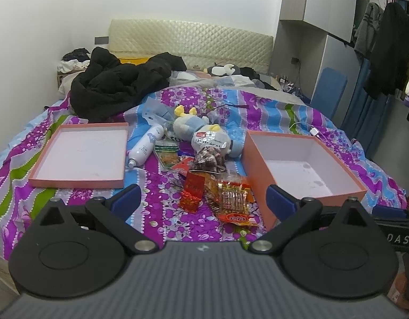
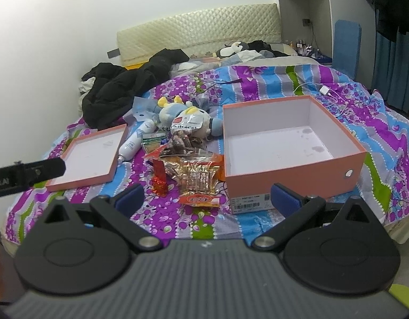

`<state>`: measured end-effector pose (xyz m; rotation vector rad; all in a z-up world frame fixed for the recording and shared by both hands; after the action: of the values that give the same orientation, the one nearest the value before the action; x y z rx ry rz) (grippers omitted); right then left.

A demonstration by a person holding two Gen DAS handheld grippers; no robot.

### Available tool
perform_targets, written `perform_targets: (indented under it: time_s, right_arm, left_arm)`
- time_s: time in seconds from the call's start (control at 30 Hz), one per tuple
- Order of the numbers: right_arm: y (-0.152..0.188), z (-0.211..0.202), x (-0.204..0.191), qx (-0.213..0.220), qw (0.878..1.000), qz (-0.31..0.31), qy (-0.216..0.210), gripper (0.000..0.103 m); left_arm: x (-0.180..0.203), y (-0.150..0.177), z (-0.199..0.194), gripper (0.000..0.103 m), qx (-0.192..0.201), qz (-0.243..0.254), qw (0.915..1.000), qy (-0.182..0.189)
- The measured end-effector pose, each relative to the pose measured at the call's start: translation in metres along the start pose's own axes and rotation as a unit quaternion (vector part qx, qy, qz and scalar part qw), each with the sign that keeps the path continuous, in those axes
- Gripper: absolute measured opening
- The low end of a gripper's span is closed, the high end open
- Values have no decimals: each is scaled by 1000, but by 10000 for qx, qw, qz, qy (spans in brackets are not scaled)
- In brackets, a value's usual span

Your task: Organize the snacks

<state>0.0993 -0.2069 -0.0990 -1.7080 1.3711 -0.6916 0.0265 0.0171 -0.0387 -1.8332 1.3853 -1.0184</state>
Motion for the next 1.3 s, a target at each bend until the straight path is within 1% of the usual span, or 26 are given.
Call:
perform_targets:
  time_s: [0.4,0.8,1.3]
  right_arm:
    - [8,5,1,-61,9999,120,85,103]
    - [10,7,-2,-88,9998,176,58,103]
    - [14,11,2,-185,9995,244,38,103]
  left_arm:
    - [-5,11,12,101,-207,-71,9998,39]
    - [-14,13,12,101,-195,-178,9997,-4]
    - [-13,16,16,102,-223,-165,9996,11]
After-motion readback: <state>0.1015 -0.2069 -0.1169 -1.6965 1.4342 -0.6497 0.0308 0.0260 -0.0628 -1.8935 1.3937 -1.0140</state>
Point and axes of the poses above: each gripper's, at about its wrist camera, not at the fingertips, and z roughly the way its jaws point, x to its right, y to its underside, the point moved 4 cm from there along z, roughly the way its jaws point, and after that the axes turned 7 degrees about -z, right-handed, at the moved point
